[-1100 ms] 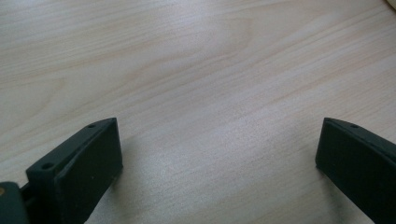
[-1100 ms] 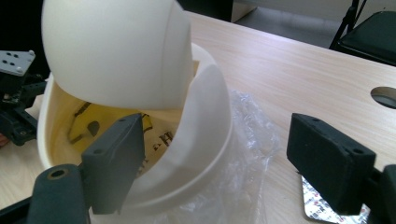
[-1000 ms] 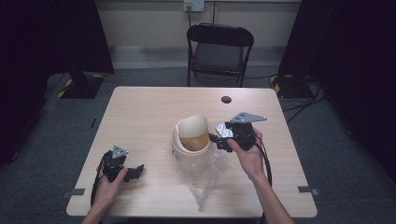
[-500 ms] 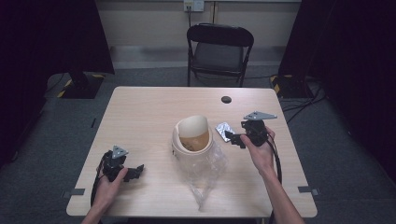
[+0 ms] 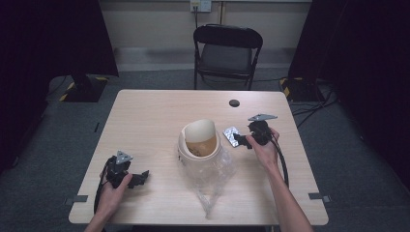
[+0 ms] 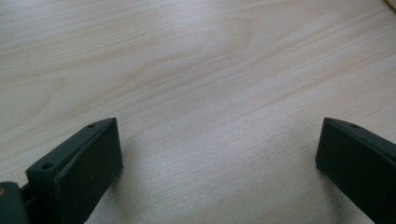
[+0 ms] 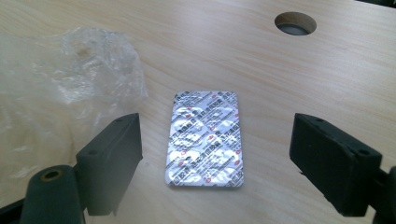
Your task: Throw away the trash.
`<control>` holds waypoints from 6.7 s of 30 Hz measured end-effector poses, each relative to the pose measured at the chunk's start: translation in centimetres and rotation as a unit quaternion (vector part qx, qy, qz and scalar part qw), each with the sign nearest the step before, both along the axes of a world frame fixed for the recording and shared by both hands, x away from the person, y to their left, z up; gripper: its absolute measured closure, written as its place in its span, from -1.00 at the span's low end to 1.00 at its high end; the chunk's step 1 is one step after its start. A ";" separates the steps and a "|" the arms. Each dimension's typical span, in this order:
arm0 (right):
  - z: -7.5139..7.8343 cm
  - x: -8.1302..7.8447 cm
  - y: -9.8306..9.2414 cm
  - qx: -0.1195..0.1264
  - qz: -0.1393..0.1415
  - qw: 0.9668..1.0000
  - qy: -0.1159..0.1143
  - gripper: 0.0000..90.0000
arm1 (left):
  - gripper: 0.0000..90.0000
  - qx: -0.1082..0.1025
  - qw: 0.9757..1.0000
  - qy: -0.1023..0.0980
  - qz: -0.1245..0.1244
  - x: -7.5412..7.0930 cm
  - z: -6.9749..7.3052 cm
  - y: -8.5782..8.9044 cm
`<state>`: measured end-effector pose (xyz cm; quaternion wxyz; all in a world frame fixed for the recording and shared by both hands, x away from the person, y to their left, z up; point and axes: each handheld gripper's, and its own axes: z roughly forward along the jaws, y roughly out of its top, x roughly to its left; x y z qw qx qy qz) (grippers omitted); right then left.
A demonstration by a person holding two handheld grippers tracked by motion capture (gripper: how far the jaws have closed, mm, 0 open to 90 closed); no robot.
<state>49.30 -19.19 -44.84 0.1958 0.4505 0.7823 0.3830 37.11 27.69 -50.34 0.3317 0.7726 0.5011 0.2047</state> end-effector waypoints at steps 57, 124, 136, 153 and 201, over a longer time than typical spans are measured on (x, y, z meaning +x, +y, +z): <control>-2.9 -0.6 0.2 -0.006 -0.021 1.000 0.015 -0.23 | -1.00 0.003 1.000 0.000 -0.005 -0.1 0.0 0.1; 9.0 -14.4 5.1 0.058 0.166 0.984 -0.039 -0.23 | -1.00 0.002 1.000 0.001 -0.003 -0.1 0.0 0.0; 8.9 -13.7 6.3 0.051 0.174 0.983 -0.033 -0.24 | -1.00 0.003 1.000 0.001 -0.003 -0.1 0.0 0.0; 9.2 -11.9 7.6 0.046 0.164 0.985 -0.020 -0.23 | -1.00 0.003 1.000 0.000 -0.003 -0.1 0.0 0.0; 8.3 -10.2 4.4 0.071 0.065 0.994 -0.044 -0.68 | -1.00 0.005 1.000 0.000 -0.006 -0.1 0.0 0.1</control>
